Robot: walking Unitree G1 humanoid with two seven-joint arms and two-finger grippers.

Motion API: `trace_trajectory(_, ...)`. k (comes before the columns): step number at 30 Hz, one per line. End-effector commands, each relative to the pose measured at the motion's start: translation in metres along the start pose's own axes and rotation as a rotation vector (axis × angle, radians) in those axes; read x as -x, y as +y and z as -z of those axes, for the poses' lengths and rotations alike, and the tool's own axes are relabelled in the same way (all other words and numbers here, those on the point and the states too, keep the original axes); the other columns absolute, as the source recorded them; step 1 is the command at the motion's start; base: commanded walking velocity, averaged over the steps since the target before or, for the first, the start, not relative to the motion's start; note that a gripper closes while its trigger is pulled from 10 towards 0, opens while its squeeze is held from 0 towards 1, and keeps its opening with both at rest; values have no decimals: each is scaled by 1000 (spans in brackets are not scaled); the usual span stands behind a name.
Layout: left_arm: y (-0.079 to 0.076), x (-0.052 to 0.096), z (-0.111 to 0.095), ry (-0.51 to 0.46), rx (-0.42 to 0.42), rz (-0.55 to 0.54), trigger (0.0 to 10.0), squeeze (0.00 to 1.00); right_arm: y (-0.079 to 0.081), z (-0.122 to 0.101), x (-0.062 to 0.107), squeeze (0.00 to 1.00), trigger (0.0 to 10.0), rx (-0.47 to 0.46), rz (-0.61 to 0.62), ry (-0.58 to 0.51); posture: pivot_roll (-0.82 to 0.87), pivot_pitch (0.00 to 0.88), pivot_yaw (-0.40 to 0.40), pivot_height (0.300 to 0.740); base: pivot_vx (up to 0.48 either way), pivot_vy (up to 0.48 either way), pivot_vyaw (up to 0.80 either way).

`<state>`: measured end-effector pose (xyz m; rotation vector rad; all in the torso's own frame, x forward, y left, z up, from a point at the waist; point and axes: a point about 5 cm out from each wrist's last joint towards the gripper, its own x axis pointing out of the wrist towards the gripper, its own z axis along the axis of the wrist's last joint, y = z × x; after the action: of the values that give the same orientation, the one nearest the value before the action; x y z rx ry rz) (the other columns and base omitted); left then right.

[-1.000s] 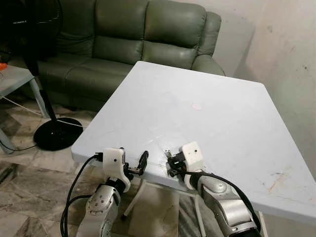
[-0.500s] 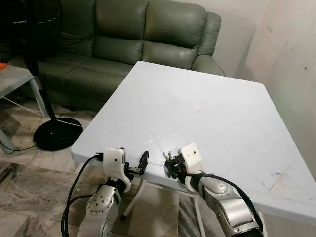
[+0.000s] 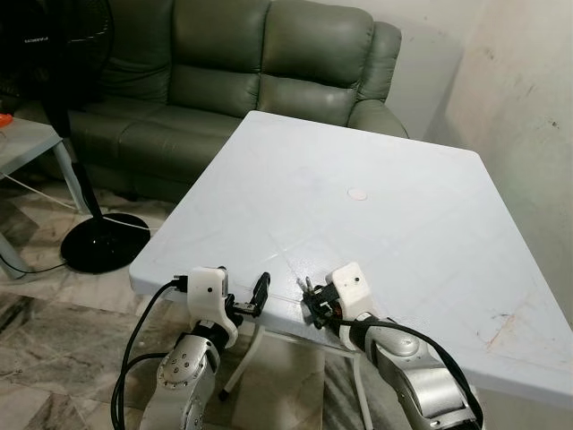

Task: Hang keys on a hook

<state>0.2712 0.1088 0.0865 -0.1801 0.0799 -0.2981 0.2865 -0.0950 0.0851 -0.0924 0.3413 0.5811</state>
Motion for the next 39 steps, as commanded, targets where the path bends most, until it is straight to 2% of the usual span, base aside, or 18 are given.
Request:
trace_trajectory(1,-1,-2,-3,-6,3,-5,10000,0,-2,-4,2,0,0,28,4,-11,71,35,-120,740,0,0,0)
trace_trajectory(13,0,-2,-4,-7,4,-16,10000,0,-3,-6,5,0,0,12,9,-37,69,44,-121,740,0,0,0)
trace_trajectory(16,0,-3,-4,-8,4,-16,10000,0,-5,-7,3,0,0,-21,23,-43,68,44,-120,740,0,0,0)
trace_trajectory(22,0,-5,-4,-9,5,-16,10000,0,-18,-27,-2,0,0,-83,121,-150,66,41,-118,740,0,0,0)
trace_trajectory(23,0,-5,-4,-9,5,-17,10000,0,-22,-31,-3,0,0,-117,149,-171,65,38,-118,740,0,0,0)
trace_trajectory(28,-1,-6,-5,-10,5,-15,10000,0,-26,-39,-3,0,0,-173,166,-223,64,38,-116,740,0,0,0)
trace_trajectory(31,-2,-7,-5,-10,4,-14,10000,0,-26,-40,-4,0,0,-170,146,-222,65,36,-115,740,0,0,0)
trace_trajectory(32,-2,-7,-5,-12,5,-14,10000,0,-25,-37,-5,0,10000,-151,137,-200,65,36,-115,740,0,0,0)
trace_trajectory(34,-1,-7,-6,-14,4,-15,10000,0,-24,-35,-5,0,10000,-160,102,-198,65,36,-115,740,0,0,0)
trace_trajectory(35,-1,-7,-6,-14,6,-17,10000,0,-23,-34,-4,1000,10000,-184,78,-204,65,36,-115,740,0,0,0)
trace_trajectory(39,-1,-7,-6,-13,9,-20,10000,0,-21,-31,-2,1000,10000,-157,60,-192,65,36,-115,740,0,0,0)
